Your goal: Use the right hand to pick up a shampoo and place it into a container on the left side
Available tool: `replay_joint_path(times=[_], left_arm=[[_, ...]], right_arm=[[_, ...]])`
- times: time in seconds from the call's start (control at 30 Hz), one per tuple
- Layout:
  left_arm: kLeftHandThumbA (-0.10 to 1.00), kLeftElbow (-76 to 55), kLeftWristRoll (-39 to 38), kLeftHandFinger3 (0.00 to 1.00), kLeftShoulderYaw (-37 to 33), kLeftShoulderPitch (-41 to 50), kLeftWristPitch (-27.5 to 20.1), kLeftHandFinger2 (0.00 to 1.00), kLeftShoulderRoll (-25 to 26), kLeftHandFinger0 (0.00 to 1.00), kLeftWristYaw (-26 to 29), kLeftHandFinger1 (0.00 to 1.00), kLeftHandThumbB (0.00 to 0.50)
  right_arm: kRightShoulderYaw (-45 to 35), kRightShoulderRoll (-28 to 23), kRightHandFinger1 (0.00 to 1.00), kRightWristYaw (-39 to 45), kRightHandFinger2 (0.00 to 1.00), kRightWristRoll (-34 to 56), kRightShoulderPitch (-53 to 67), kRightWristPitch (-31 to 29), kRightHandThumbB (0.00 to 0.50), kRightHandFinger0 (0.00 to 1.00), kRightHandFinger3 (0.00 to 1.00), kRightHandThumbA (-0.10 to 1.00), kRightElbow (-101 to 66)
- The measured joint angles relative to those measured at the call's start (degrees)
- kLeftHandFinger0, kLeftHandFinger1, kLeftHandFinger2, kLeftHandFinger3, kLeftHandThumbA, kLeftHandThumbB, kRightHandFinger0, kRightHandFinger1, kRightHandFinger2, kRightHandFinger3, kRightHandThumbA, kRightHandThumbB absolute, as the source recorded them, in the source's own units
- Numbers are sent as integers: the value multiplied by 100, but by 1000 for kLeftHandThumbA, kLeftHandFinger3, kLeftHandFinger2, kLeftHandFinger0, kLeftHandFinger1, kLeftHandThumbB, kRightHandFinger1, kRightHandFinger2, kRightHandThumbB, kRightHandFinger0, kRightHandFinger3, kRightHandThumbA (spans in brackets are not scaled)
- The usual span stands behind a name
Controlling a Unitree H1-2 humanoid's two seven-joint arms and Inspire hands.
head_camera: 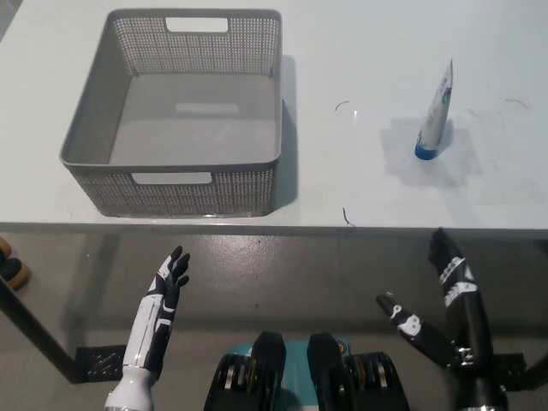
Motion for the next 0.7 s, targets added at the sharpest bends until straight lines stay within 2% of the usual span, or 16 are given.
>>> replay_joint_path(times=[0.03, 0.07, 0.1, 0.13, 0.17, 0.23, 0.27, 0.3, 0.5, 0.7], left_arm=[[1000, 0, 10, 1000, -16, 8, -33, 1000, 4, 1000, 13, 1000, 243], [1000, 0, 15, 1000, -35, 16, -51, 1000, 10, 1000, 27, 1000, 248], [1000, 0, 20, 1000, -55, 24, -64, 1000, 16, 1000, 37, 1000, 249], [1000, 0, 28, 1000, -76, 34, -75, 1000, 23, 1000, 46, 1000, 252], [1000, 0, 39, 1000, -95, 41, -83, 1000, 28, 1000, 64, 1000, 252], [1000, -2, 56, 1000, -140, 66, -95, 1000, 38, 1000, 101, 1000, 245], [1000, -2, 60, 1000, -154, 80, -101, 1000, 42, 1000, 114, 1000, 243], [1000, -2, 68, 1000, -185, 127, -109, 1000, 47, 1000, 142, 1000, 244], [1000, -2, 110, 1000, -278, 363, -140, 1000, 62, 1000, 237, 1000, 254], [1000, -5, 113, 1000, -295, 427, -148, 1000, 72, 1000, 258, 1000, 253]], right_arm=[[-27, -27, 1000, -9, 1000, -29, -17, -12, 289, 1000, 1000, 967, -124], [-59, -42, 1000, -25, 1000, -86, -37, -13, 299, 1000, 1000, 957, -200], [-102, -53, 1000, -40, 1000, -144, -68, -9, 301, 1000, 1000, 953, -280], [-145, -61, 1000, -62, 1000, -228, -109, 0, 280, 1000, 1000, 956, -365], [-186, -73, 1000, -85, 1000, -304, -177, 15, 328, 1000, 1000, 961, -436], [-284, -95, 1000, -147, 1000, -518, -353, 125, 345, 1000, 1000, 935, -573], [-312, -94, 1000, -159, 1000, -569, -423, 166, 387, 1000, 1000, 902, -613], [-366, -90, 1000, -188, 1000, -673, -553, 263, 398, 1000, 1000, 899, -668], [-573, -97, 1000, -283, 1000, -860, -1080, 645, 371, 1000, 1000, 848, -594], [-720, -217, 1000, -310, 1000, -871, -1820, 1013, 385, 1000, 1000, 850, 64]])
